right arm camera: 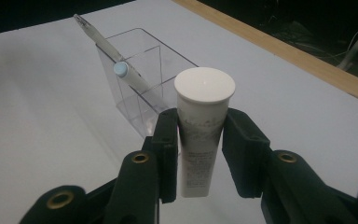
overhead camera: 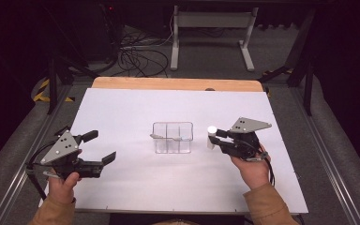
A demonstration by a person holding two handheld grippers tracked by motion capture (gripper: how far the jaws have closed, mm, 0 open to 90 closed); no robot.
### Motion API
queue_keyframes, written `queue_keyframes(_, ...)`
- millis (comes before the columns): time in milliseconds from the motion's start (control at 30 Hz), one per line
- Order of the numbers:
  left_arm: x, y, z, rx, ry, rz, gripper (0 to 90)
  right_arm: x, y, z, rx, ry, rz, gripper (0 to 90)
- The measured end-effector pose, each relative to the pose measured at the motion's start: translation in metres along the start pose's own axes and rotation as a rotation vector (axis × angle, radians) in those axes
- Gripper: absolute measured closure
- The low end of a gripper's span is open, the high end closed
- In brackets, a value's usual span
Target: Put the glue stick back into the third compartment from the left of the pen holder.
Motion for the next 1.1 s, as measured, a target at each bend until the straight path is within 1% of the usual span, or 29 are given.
queue_keyframes(300, -0.001, 0.000, 0.000, -0.002, 0.002, -0.002, 8.6, -0.001, -0.001, -0.005, -0.009, 0.025, 0.001, 67.2)
queue_keyframes(533, -0.002, 0.001, 0.001, -0.006, 0.003, -0.002, 8.6, 0.003, -0.004, -0.016, -0.025, 0.042, -0.008, 67.2)
queue_keyframes(900, -0.005, 0.000, 0.002, -0.007, 0.005, -0.009, 8.6, 0.020, -0.009, -0.034, -0.032, 0.067, -0.034, 67.2)
queue_keyframes(1100, -0.004, 0.001, 0.002, -0.008, 0.004, -0.005, 8.6, 0.027, -0.012, -0.039, -0.035, 0.076, -0.044, 67.2)
Point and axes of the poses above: each handheld gripper's, and its own axes: x roughly forward along the jaws, z roughly out of its underside, y roughly to its right, the point moved 7 cm from there along x, roughly forward along the jaws, and after that the axes turned 4 degrees about -x, right-handed, at the moved point
